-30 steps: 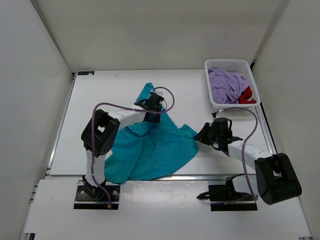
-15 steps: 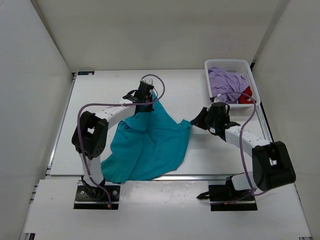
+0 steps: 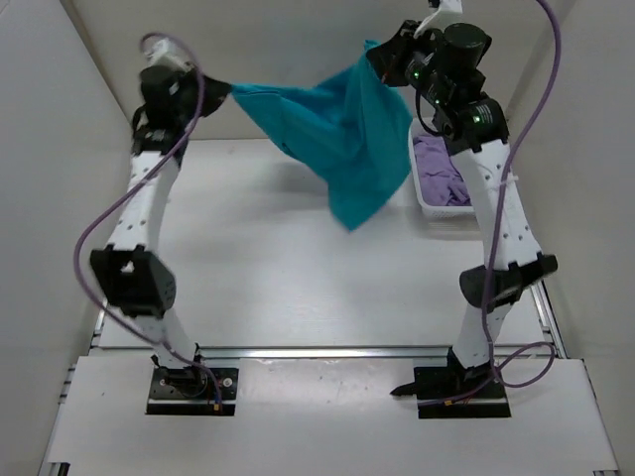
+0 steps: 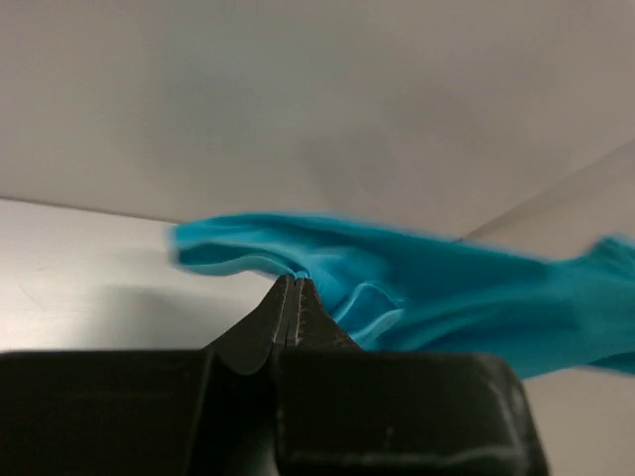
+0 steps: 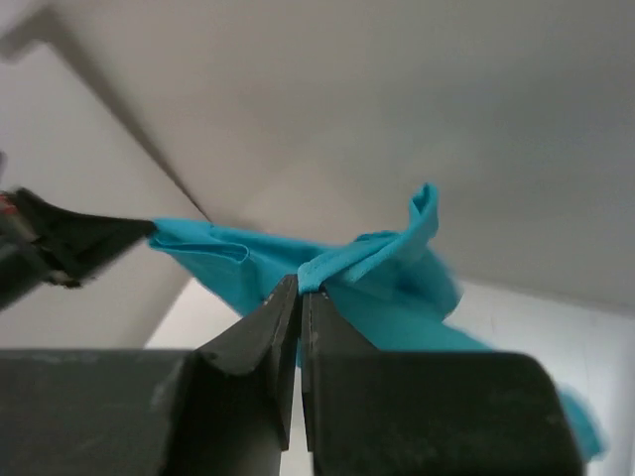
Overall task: Fold and stack the t-shirts
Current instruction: Flatten out the tshirt
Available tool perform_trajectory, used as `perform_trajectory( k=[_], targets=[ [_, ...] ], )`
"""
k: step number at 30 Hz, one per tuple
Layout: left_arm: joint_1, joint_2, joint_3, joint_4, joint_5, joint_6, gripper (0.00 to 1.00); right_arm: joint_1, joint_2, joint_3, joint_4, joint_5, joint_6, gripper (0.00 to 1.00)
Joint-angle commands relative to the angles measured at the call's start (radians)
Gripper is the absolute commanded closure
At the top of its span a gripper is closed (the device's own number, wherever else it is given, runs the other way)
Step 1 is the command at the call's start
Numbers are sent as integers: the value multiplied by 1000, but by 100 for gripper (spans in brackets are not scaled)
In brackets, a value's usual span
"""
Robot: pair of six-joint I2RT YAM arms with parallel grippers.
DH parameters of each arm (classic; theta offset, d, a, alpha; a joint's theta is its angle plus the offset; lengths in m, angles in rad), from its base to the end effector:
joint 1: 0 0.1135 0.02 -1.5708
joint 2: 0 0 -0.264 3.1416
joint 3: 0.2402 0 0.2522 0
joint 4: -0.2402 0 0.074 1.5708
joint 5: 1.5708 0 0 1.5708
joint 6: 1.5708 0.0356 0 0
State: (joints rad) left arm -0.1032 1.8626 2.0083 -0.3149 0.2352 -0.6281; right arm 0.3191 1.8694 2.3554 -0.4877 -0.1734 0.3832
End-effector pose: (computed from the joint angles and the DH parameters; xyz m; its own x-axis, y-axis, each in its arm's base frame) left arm 0.4335 -0.0532 0.4430 -0.3287 -0.5404 -0.7745 0.1675 0.7737 -0.6110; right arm 0.3734 0.1298 0.5331 -0.1783 0.3290 -0.9274 -0.4379 0.8174 0.3742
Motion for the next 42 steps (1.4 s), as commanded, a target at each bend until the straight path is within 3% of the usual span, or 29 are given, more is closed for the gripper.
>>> perform_trajectory(
  k=[1, 3, 4, 6, 7, 8, 11, 16, 20, 23, 24, 26, 31, 32, 35, 36, 42],
  targets=[
    [173, -256, -406, 276, 112, -158, 99, 157, -96, 83, -210, 106, -211, 100],
    [241, -367, -688, 422, 101, -203, 96, 253, -226, -162, -114, 172, -244, 100],
    [270, -426, -838, 477, 83, -217, 88, 314, -328, -397, -4, 207, -260, 100],
    [310, -445, -1019, 534, 87, -225, 55, 394, -476, -836, 133, 274, -210, 100],
    [336, -433, -1096, 537, 85, -222, 43, 432, -543, -929, 196, 238, -190, 100],
    [356, -412, -1126, 531, 110, -223, 21, 426, -570, -1085, 221, 218, -166, 100],
    [410, -361, -1253, 553, 185, -240, 4, 440, -619, -1330, 230, 187, -84, 100],
    [435, -482, -1352, 476, 41, -203, 1, 381, -659, -1639, 283, 129, 6, 100],
    [401, -591, -1410, 407, -48, -135, 13, 296, -684, -1754, 284, 127, 40, 99],
    [330, -645, -1410, 356, -169, -87, 33, 244, -729, -1805, 296, 114, 65, 100],
    [303, -654, -1407, 353, -189, -70, 45, 235, -746, -1818, 307, 104, 74, 100],
    [258, -654, -1384, 279, -212, -26, 56, 207, -757, -1834, 342, 86, 74, 100],
    [41, -664, -1335, 114, -408, 74, 71, 202, -770, -1845, 394, 46, 82, 100],
    [34, -680, -1358, 105, -413, 73, 71, 210, -768, -1852, 414, 38, 86, 100],
    [136, -665, -1407, 126, -335, 73, 40, 209, -742, -1869, 460, 6, 98, 100],
    [155, -625, -1404, 132, -297, 61, 34, 204, -724, -1872, 468, -1, 105, 100],
    [162, -476, -1327, 246, -287, 18, 9, 228, -675, -1868, 515, -40, 94, 100]
  ],
)
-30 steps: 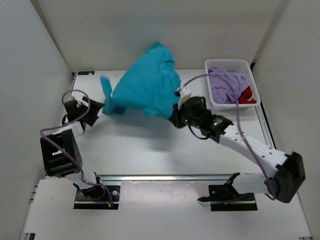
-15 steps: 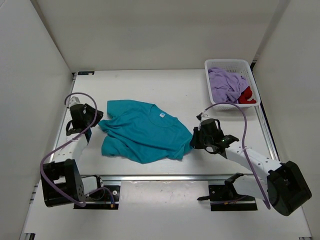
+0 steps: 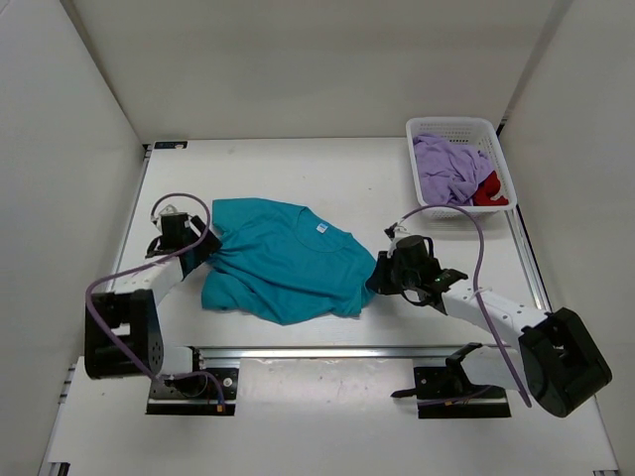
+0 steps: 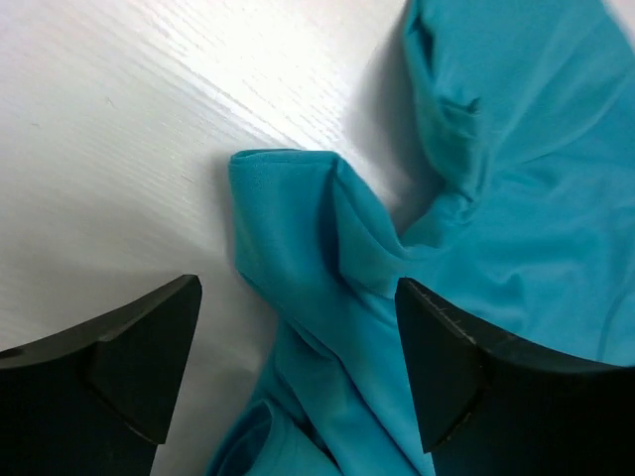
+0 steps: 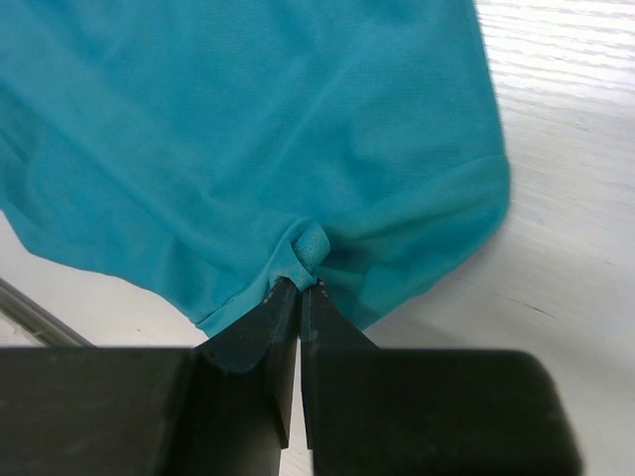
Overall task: Fold and stack the t-shirts
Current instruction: Flatten out the tshirt
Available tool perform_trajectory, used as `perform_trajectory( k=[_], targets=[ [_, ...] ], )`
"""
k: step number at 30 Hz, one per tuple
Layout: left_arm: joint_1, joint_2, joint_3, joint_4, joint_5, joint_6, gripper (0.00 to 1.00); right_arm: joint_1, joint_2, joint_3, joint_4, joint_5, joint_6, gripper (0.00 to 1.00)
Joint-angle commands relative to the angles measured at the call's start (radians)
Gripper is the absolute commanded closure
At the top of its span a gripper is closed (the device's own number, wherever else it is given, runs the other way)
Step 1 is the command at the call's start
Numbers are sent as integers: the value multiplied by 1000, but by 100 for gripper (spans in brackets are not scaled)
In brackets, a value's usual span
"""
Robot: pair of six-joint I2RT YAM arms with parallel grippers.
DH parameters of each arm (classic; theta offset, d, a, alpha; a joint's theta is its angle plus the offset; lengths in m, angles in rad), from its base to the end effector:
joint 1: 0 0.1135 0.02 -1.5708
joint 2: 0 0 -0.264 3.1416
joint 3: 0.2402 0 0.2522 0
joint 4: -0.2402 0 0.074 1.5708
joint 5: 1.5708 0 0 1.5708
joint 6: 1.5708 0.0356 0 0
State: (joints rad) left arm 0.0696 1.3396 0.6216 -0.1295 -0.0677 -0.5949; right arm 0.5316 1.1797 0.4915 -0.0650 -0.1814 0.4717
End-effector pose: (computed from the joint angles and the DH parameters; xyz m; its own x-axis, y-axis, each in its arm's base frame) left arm 0.2552 0.0202 0.1724 -0.5554 -0.5992 -0.5766 -0.5135 0.7925 -0.3289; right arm 0.1917 0.1202 0.1738 -0.8033 0.0461 -0.5938 -0.2773 0.8534 0.4414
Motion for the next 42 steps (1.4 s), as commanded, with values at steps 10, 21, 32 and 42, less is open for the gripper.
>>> perform_trajectory(
  k=[10, 21, 32, 42],
  targets=[
    [-25, 262, 294, 61, 74, -14, 95, -16, 61, 39, 103, -44, 19, 100],
    [-70, -146, 569, -103, 147, -8, 100, -13, -113, 159, 2, 28, 1, 100],
    [-57, -362, 543, -214, 112, 24, 100, -39, -356, 48, -91, 99, 34, 100],
    [-151, 11, 847, -243, 42, 115, 100, -150, -151, 70, -55, 45, 44, 100]
  ],
)
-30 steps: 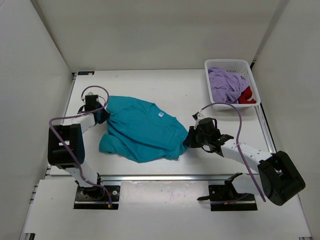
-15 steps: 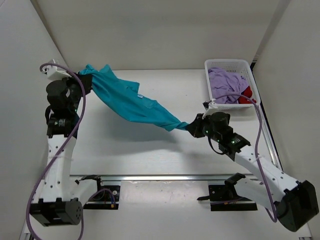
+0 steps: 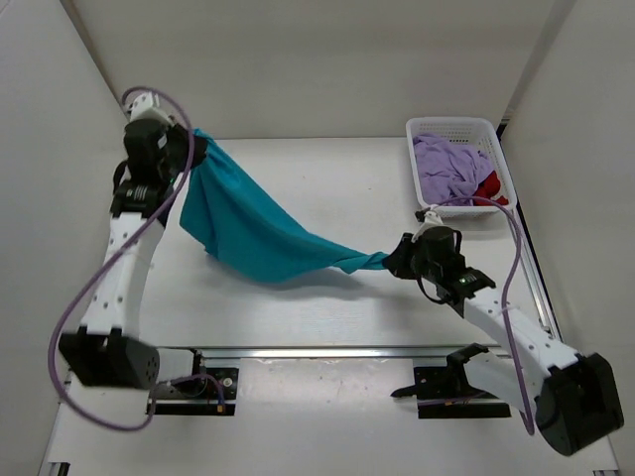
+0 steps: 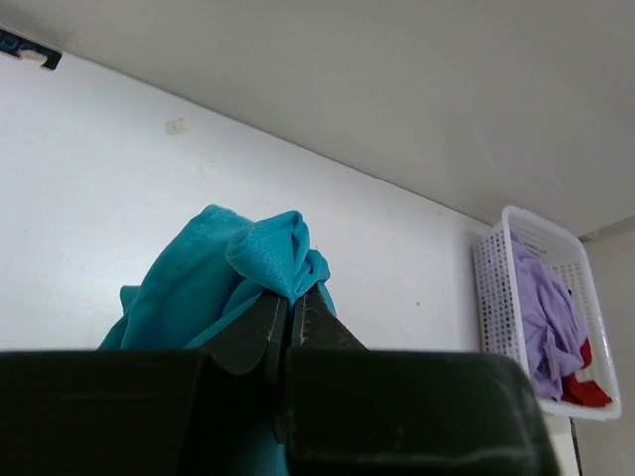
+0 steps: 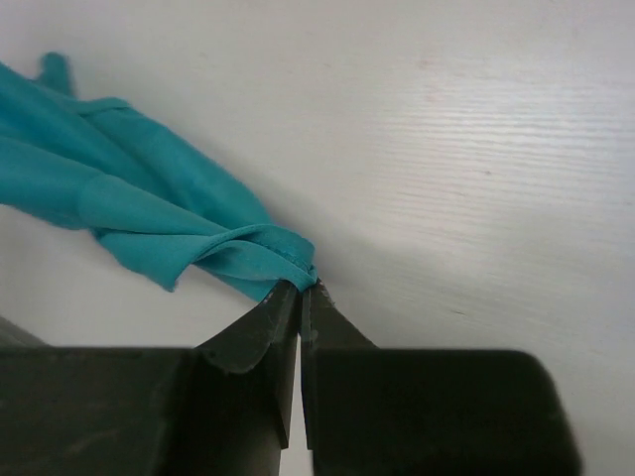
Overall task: Fold and stack the t-shirts
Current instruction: Flatten out the tshirt
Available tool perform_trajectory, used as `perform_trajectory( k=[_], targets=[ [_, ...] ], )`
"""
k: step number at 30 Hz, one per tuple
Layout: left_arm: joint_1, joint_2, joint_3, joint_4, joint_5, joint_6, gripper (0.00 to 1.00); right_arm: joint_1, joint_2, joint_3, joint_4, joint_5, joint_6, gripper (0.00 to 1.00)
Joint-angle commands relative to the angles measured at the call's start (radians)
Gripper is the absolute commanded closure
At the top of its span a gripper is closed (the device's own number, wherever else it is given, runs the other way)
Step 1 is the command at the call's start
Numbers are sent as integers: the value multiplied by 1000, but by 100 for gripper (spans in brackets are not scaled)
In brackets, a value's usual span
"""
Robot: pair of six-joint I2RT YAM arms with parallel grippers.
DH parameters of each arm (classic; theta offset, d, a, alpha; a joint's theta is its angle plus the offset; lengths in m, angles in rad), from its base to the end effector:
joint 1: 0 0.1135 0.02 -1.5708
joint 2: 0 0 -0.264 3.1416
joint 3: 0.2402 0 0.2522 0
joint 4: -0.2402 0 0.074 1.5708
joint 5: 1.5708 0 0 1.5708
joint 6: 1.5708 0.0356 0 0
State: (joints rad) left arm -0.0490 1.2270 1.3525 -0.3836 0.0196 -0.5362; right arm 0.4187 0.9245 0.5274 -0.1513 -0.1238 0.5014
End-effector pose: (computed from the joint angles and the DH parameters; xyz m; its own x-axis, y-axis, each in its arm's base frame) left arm 0.2721 -0.0140 0.4243 -0.2538 -0.4989 -0.8286 -0.0719 0.8641 -0.4982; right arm 0.1841 0.0867 0.2279 -0.6579 0.2293 -0.7174 -0.2093 0.8593 0.4666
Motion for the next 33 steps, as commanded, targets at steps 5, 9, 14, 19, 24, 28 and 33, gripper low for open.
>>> perform_trajectory(
  k=[5, 9, 14, 19, 24, 28, 33],
  targets=[
    [-83, 668, 666, -145, -105, 90, 100, -52, 330, 141, 90, -28, 17, 99],
    [-104, 731, 782, -195, -76, 80, 100, -9, 330, 161, 117, 9, 20, 99],
    [-74, 431, 452, -80, -24, 73, 100, 15, 267, 129, 116, 21, 19, 100],
    [-49, 155, 238, -55, -9, 67, 100, 95, 125, 114, 55, 88, 16, 100],
    [11, 34, 285, -170, 48, 64, 100, 124, 44, 131, 18, 118, 8, 100],
    [3, 61, 453, -313, 34, 94, 100, 118, 43, 131, 25, 95, 14, 100],
    [-18, 107, 492, -363, 10, 116, 100, 71, 123, 114, 68, 37, 23, 100]
  ],
)
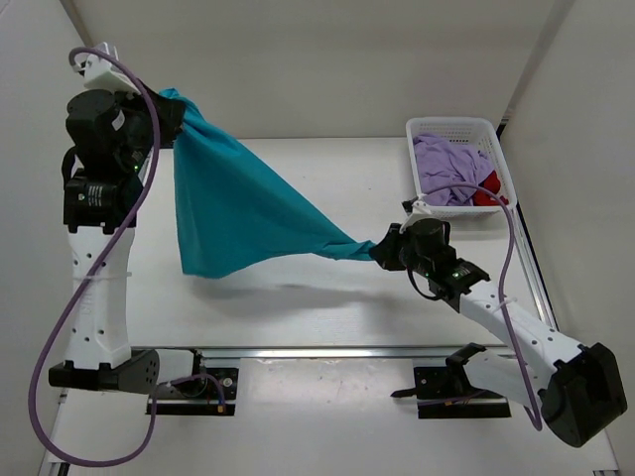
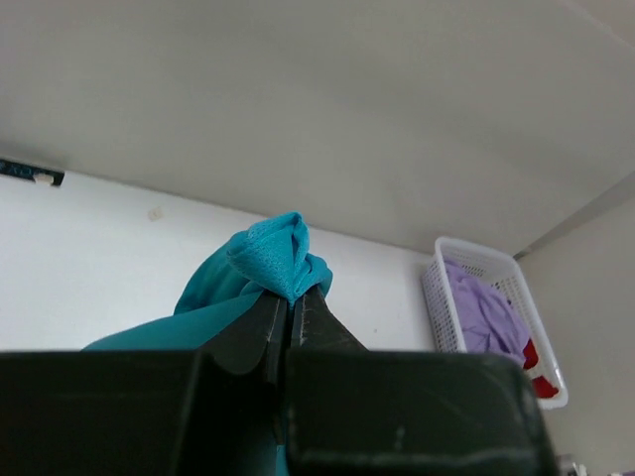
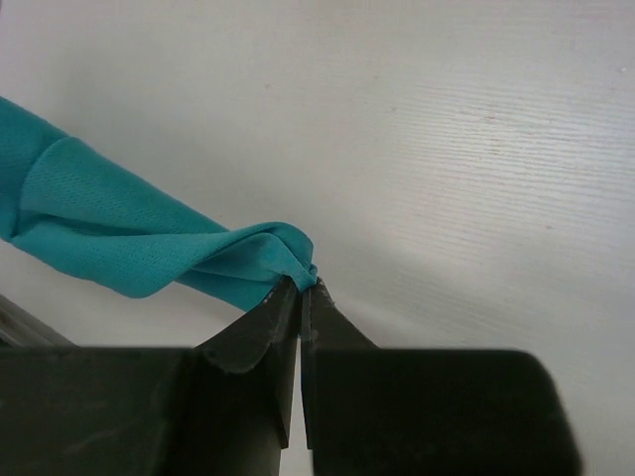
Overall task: Fold and stack the t-shirts
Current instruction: Flatten out the tshirt
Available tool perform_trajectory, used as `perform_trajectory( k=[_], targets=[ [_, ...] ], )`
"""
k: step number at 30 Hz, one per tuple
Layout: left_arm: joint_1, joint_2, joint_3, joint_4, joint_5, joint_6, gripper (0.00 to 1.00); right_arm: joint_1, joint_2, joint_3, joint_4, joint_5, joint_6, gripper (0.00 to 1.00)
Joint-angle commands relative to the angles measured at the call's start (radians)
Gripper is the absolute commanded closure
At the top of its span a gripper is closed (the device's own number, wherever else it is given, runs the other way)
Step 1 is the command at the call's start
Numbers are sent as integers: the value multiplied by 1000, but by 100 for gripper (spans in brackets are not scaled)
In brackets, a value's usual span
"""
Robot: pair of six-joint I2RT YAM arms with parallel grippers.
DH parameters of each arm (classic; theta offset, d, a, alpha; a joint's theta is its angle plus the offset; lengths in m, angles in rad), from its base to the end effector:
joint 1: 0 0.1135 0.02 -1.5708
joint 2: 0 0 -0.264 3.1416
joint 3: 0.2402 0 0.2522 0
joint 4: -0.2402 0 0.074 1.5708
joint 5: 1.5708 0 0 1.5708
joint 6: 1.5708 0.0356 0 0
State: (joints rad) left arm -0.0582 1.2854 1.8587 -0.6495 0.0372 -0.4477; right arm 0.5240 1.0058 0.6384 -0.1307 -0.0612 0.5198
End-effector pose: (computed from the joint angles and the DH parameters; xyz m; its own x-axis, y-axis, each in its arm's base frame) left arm 0.2277 -0.0146 0.5418 -0.1097 -0.4269 -0.8976 0.0529 0.8993 -0.4342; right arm 0.1938 0.1145 0.2521 -0.6302 0.2084 -0.7479 -0.2683 0.8455 0.4617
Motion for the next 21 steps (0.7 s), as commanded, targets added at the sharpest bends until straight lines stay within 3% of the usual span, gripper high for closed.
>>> perform_trajectory(
  k=[1, 6, 9, 11, 13, 14, 15, 17, 19, 21],
  targets=[
    [-8, 69, -29, -95, -5, 32, 100, -41, 51, 6, 63, -31, 5, 100],
    [-11, 224, -245, 31, -12, 44, 100, -79, 149, -8, 124, -68, 9, 100],
    [-57, 413, -213, 108, -36, 44, 100, -102, 198, 10, 118, -75, 13, 100],
    [-80, 674, -13, 48, -34, 44, 100, -116, 235, 33, 120, -62, 16, 100],
    [-121, 926, 542, -153, -68, 47, 100, -113, 257, 75, 103, -22, -9, 100],
    [-133, 962, 603, -142, -65, 29, 97, -119, 263, 96, 79, -11, -12, 100],
    [-124, 919, 451, 36, 4, -33, 76, -127, 278, 140, 69, 12, -32, 100],
    [-111, 899, 415, 71, 32, -86, 60, -130, 286, 184, 46, 41, -49, 100],
    [-95, 911, 476, -10, 39, -74, 38, -115, 295, 251, 22, 61, -85, 100],
    [-78, 893, 464, -77, 17, -11, 25, -82, 297, 270, 22, 113, -125, 100]
  ],
)
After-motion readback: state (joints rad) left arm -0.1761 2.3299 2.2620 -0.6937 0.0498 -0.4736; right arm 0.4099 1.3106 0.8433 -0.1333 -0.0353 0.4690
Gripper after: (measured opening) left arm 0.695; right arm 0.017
